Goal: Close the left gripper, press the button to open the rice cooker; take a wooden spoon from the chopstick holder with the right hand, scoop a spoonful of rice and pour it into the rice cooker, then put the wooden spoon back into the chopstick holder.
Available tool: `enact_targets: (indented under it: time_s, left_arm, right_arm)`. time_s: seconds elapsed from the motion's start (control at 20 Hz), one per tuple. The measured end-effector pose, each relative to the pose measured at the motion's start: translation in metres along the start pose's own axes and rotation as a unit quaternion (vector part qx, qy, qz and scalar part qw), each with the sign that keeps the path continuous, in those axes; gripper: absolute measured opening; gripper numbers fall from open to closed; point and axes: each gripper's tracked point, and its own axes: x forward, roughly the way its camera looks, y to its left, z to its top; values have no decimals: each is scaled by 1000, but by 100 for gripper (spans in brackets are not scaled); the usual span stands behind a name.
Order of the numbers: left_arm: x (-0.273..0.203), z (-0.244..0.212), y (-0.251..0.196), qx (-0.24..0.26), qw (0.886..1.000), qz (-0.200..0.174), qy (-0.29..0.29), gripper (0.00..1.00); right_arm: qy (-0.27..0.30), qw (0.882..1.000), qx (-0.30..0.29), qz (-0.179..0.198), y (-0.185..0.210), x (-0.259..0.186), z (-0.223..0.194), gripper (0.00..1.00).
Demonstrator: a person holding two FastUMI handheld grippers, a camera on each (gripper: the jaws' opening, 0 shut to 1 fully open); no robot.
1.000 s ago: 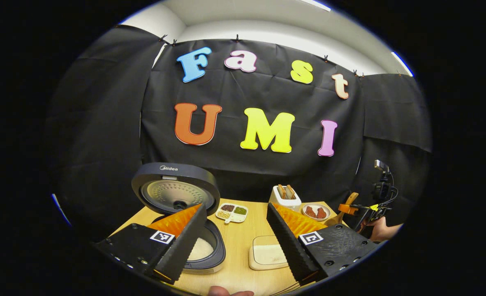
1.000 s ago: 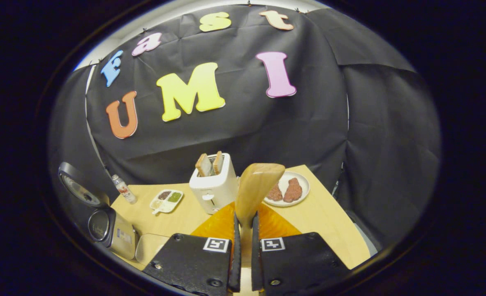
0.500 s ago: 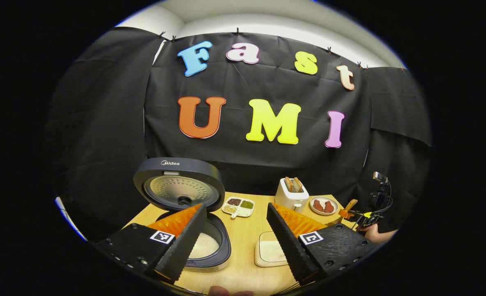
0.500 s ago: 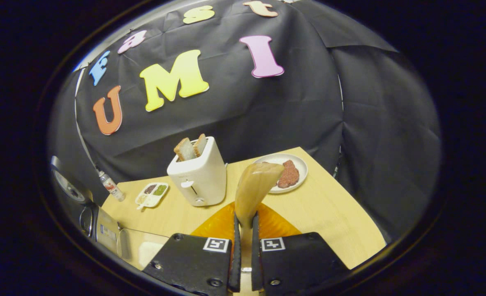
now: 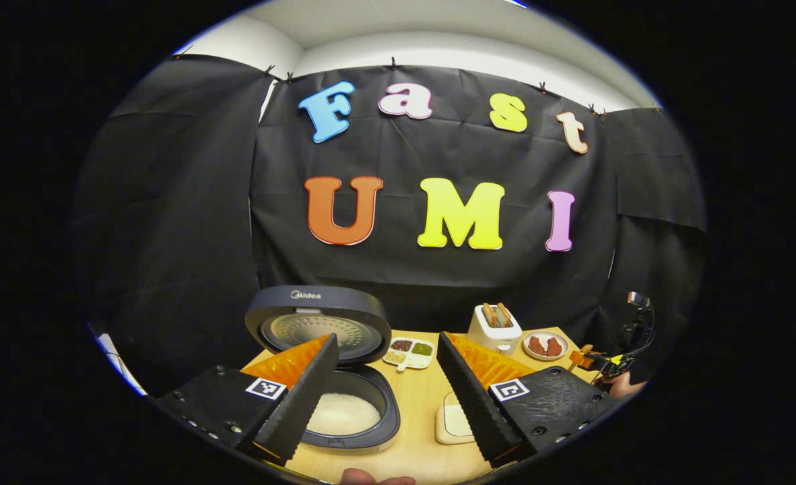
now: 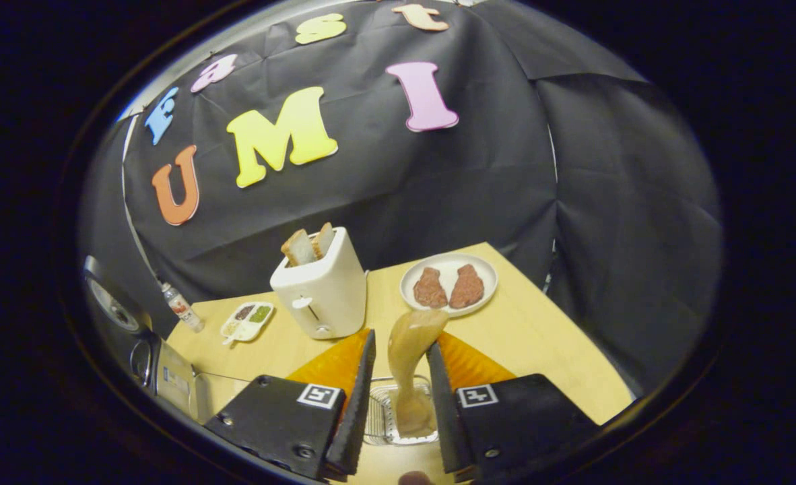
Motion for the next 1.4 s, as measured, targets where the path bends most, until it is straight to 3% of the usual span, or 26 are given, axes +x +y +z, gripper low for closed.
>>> enact_targets:
  time_s: [0.15,0.25,0.3,0.55,0.85,1.05,1.2,1.4]
  left_arm:
    - [10,20,28,-1,1000,16,-26,95]
    - [19,32,52,2,999,36,-41,95]
    - [25,36,60,0,998,42,-44,94]
    - [64,50,89,-8,997,60,-49,95]
    - [124,30,96,0,999,53,-6,94]
    - [135,8,111,-6,996,67,50,95]
    - [129,3,110,-15,996,59,69,97]
    - [107,-15,103,-21,992,50,116,100]
  right_arm:
    - [-45,999,-15,0,7,-33,38,82]
    - [-70,997,-31,-3,9,-59,56,97]
    - [-83,996,-33,-4,9,-72,65,99]
    - [-109,993,-32,-26,-3,-152,69,100]
    - [-119,985,-33,-120,-64,-245,41,100]
    - [-121,978,-20,-170,-91,-288,25,100]
    - [-125,977,-15,-172,-88,-295,28,100]
    - [-133,982,-21,-135,-56,-283,47,100]
